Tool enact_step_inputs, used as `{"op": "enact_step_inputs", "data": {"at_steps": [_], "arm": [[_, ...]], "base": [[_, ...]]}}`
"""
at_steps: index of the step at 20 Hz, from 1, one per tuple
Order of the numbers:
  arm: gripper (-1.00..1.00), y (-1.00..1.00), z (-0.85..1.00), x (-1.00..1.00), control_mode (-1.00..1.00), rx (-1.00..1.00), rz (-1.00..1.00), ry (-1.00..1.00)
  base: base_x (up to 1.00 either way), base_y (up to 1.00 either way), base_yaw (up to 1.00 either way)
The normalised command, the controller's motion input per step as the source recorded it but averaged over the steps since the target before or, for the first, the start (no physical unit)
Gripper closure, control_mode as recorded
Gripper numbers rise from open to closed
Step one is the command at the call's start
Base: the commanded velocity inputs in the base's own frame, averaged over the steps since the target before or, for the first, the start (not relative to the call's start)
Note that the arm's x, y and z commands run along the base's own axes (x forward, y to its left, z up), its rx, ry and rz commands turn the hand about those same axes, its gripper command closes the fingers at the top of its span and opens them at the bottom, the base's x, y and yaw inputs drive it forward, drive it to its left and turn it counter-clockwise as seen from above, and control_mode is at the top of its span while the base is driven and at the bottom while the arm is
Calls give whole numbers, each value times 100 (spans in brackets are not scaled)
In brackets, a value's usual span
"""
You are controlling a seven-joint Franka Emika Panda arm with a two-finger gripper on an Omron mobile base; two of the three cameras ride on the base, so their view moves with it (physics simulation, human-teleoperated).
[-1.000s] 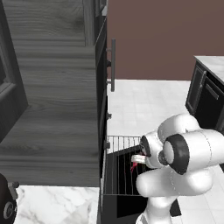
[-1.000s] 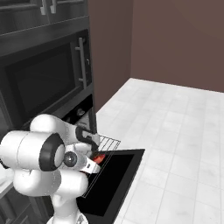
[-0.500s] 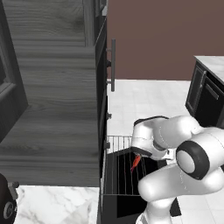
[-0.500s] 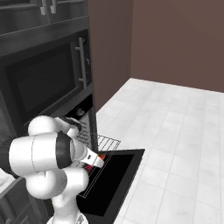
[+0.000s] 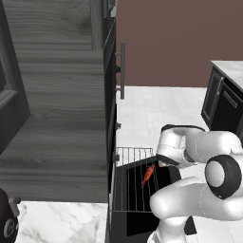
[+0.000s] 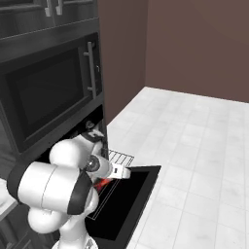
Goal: Place the fish on the rack of the oven, and slide the rack back inside. Close the oven door.
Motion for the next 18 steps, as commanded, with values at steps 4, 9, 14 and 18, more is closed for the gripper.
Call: {"op": "enact_step_inputs", "data": {"at_steps": [4, 9, 14, 18], "arm": [[-100, -62, 0, -19, -100, 0, 49, -1], [-100, -52, 0, -16, -100, 0, 58, 0], [-100, -24, 0, 5, -100, -1, 62, 0], [-100, -9, 0, 26, -100, -6, 63, 0]], "base": [[0, 0, 0], [0, 0, 0], [0, 0, 0], [0, 0, 0]]}}
